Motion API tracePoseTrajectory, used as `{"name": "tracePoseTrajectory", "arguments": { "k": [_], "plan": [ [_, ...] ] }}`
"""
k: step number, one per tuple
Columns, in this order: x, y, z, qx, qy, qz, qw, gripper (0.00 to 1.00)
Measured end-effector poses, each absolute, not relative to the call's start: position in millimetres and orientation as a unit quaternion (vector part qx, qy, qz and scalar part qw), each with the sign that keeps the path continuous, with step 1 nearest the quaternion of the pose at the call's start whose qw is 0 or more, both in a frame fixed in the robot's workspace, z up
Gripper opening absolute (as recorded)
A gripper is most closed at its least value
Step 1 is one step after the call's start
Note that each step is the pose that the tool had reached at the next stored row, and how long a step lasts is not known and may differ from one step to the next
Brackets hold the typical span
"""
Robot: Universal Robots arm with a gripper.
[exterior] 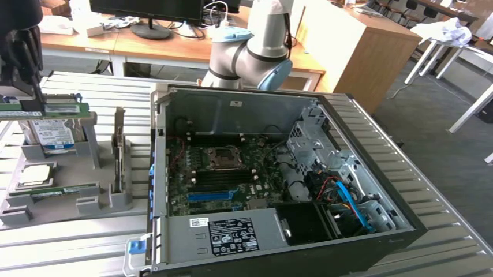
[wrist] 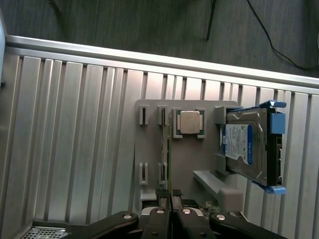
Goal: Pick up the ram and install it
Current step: 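Pick up the ram and move it above insertion slot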
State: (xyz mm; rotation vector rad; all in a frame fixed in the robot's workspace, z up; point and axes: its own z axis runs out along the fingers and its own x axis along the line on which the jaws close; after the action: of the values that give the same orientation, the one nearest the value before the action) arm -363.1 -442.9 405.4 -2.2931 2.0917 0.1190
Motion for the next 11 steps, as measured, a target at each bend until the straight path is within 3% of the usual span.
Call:
{"name": "tracePoseTrajectory", "arguments": {
  "k": [11],
  "plan": [
    [-352.0,-442.9,405.3,-0.738,0.673,0.038,0.018,0.12]
  ]
}}
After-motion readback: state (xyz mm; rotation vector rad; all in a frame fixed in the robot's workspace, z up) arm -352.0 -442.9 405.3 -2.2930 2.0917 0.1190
